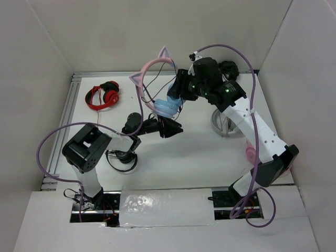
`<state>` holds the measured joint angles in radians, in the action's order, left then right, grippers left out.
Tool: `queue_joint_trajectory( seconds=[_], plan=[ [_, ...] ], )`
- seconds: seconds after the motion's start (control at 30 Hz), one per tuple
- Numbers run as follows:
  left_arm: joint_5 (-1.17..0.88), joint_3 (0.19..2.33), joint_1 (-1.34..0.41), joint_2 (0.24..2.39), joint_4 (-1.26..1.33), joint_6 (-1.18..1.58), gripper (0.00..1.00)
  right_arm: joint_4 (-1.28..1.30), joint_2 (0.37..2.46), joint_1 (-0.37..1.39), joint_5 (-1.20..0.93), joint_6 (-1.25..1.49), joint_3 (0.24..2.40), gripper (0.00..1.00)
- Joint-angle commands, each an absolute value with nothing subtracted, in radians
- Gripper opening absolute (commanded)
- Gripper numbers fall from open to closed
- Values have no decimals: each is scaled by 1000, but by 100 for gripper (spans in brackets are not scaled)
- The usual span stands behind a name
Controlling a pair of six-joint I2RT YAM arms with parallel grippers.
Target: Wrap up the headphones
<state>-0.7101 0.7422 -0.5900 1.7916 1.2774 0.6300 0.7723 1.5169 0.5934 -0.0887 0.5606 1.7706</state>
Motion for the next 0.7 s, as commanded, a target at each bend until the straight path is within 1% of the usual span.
queue_joint_trajectory(
  seconds=[0.0, 0.03, 0.07, 0.27, 0.33, 0.5, 0.63, 0.67],
  plan=[
    [-683, 735, -594, 1734, 1841, 574, 39, 643, 1477, 604, -112, 594, 1773, 0],
    [-686, 733, -595, 1727, 1839, 565, 14, 643, 1476, 601, -109, 594, 1773, 0],
    [-661, 727, -595, 1723, 1838, 580, 0, 646, 1477, 598, -97, 595, 1772, 0],
    [-647, 641, -595, 1663, 1841, 534, 0, 673, 1473, 574, -3, 601, 1756, 0],
    [-638, 601, -595, 1641, 1839, 525, 0, 676, 1471, 565, -3, 601, 1755, 0],
    [-563, 448, -595, 1533, 1822, 493, 0, 741, 1463, 551, 145, 562, 1770, 0],
    [-526, 379, -595, 1343, 1642, 436, 0, 770, 1444, 548, 294, 564, 1740, 0],
    [-540, 365, -597, 1309, 1559, 419, 0, 772, 1443, 546, 367, 566, 1735, 0]
  ],
)
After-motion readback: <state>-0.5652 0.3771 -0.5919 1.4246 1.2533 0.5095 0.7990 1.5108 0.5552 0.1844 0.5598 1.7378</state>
